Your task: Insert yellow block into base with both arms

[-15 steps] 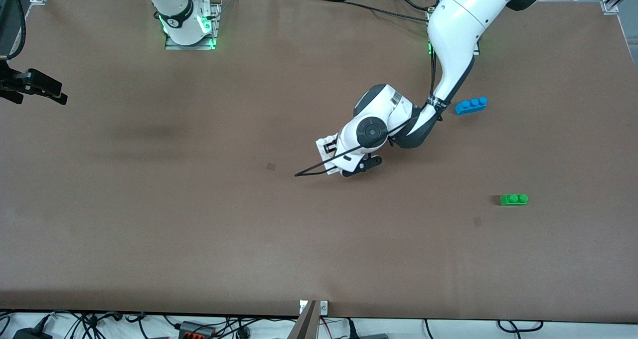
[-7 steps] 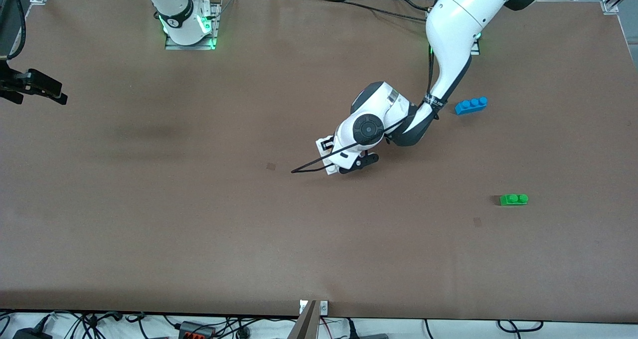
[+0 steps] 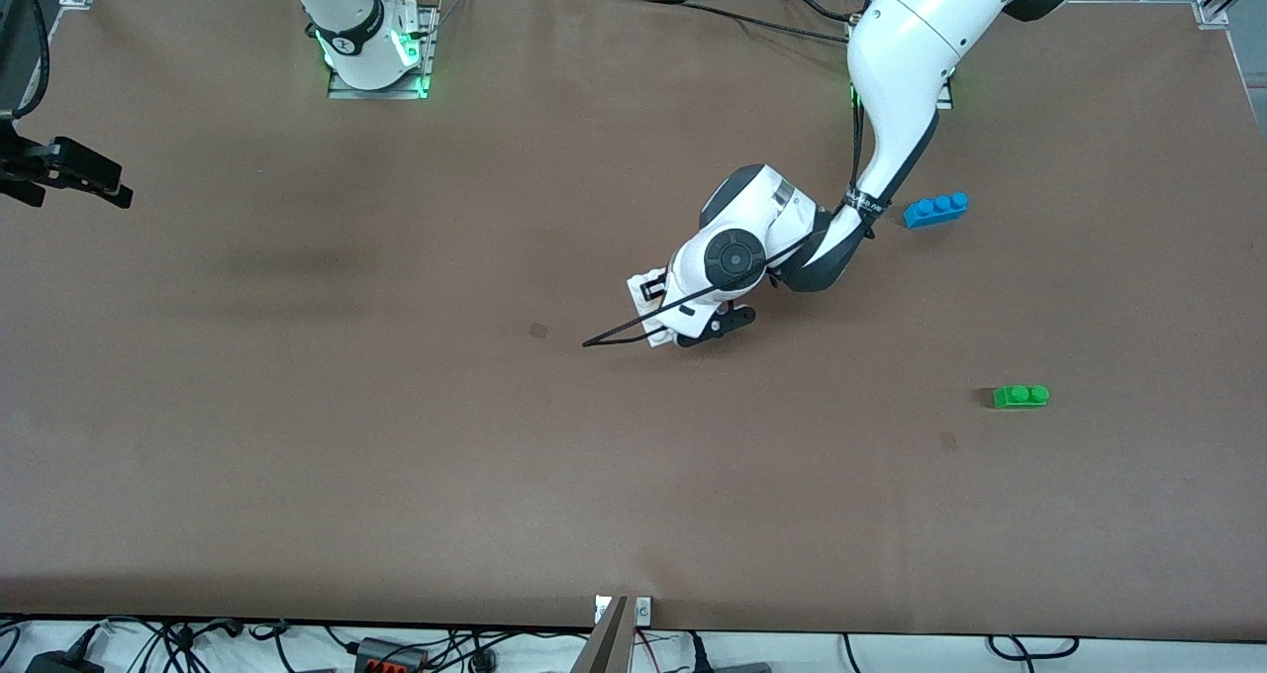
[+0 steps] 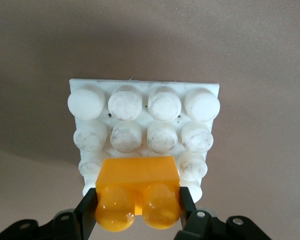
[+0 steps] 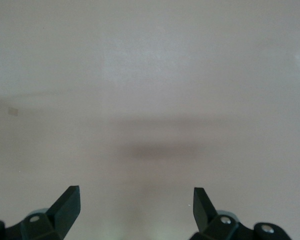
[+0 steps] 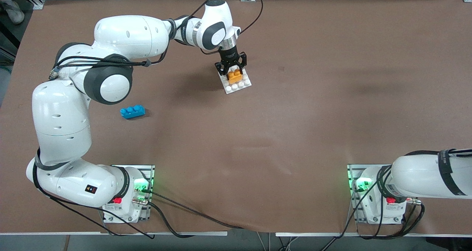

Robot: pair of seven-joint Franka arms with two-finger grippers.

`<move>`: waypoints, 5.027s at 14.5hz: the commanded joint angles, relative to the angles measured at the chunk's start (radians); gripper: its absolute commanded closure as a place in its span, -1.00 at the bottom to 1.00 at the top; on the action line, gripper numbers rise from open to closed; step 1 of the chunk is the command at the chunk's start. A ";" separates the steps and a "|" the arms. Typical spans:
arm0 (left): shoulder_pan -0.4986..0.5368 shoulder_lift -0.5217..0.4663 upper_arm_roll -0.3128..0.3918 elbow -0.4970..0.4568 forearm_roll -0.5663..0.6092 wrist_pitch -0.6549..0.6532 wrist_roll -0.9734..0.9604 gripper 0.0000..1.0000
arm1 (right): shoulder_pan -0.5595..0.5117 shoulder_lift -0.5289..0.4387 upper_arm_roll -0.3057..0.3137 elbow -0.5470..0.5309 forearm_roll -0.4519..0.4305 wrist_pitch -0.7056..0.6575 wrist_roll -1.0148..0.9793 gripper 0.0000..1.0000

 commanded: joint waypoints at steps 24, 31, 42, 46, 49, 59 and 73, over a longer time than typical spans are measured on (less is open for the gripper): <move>-0.013 0.010 0.002 -0.054 0.066 0.107 -0.017 0.02 | -0.012 0.008 0.007 0.018 -0.002 -0.009 0.005 -1.00; -0.047 -0.006 0.007 -0.054 0.078 0.107 -0.053 -0.26 | -0.012 0.006 0.007 0.018 -0.002 -0.011 0.005 -1.00; 0.141 -0.226 0.001 0.001 0.080 -0.200 -0.039 -1.00 | -0.007 0.006 0.009 0.018 -0.002 -0.011 0.005 -1.00; 0.316 -0.329 0.001 -0.001 0.124 -0.303 0.261 -1.00 | -0.007 0.006 0.009 0.018 -0.002 -0.011 0.005 -1.00; 0.474 -0.391 0.004 -0.001 0.130 -0.367 0.564 -1.00 | -0.007 0.006 0.009 0.018 -0.002 -0.011 0.005 -1.00; 0.683 -0.601 0.007 0.002 0.130 -0.562 0.852 -1.00 | -0.007 0.009 0.009 0.018 -0.001 0.004 0.005 -1.00; 0.357 -0.609 0.405 0.056 0.103 -0.556 0.989 -1.00 | -0.002 0.014 0.010 0.018 0.005 -0.002 0.007 -1.00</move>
